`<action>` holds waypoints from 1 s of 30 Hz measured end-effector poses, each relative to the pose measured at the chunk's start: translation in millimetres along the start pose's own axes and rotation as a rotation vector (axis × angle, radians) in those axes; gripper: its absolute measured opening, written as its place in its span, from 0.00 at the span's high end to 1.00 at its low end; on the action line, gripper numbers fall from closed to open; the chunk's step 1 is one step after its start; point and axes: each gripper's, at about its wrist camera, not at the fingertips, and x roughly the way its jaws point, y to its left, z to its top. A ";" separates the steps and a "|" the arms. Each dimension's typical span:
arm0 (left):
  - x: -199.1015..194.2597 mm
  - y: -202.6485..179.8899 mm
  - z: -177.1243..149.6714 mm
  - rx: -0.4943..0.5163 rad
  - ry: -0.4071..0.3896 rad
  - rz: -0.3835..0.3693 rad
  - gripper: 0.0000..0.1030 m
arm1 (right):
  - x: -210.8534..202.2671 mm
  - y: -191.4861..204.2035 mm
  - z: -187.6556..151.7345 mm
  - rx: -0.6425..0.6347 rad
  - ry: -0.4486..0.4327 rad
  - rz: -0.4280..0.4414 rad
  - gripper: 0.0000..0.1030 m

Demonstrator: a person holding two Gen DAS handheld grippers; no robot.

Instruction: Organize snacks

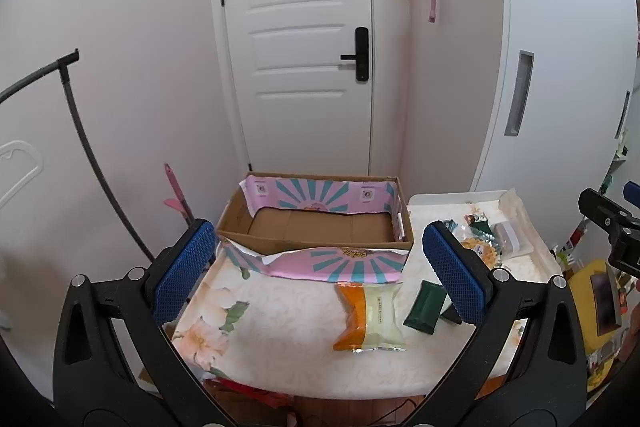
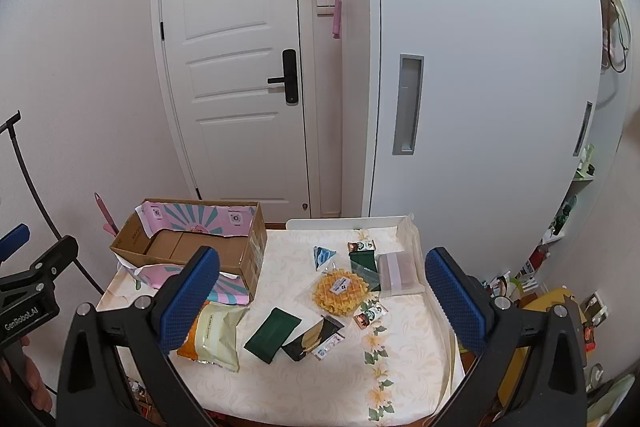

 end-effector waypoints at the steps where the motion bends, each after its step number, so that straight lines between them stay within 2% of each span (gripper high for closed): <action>1: 0.9 0.6 -0.3 -0.001 0.000 0.000 0.00 | -0.1 0.1 0.1 0.000 -0.001 -0.001 0.01; 23: -1.1 0.4 -2.2 0.000 -0.006 0.007 0.00 | -4.3 2.3 5.4 -0.019 -0.023 -0.005 0.01; 27: -2.2 -0.3 -3.2 0.000 -0.007 -0.025 0.00 | -4.6 3.2 6.2 -0.022 -0.025 -0.005 0.01; 30: -3.4 -2.6 -3.9 0.008 -0.009 -0.018 0.00 | -5.7 4.1 6.4 -0.023 -0.028 -0.003 0.01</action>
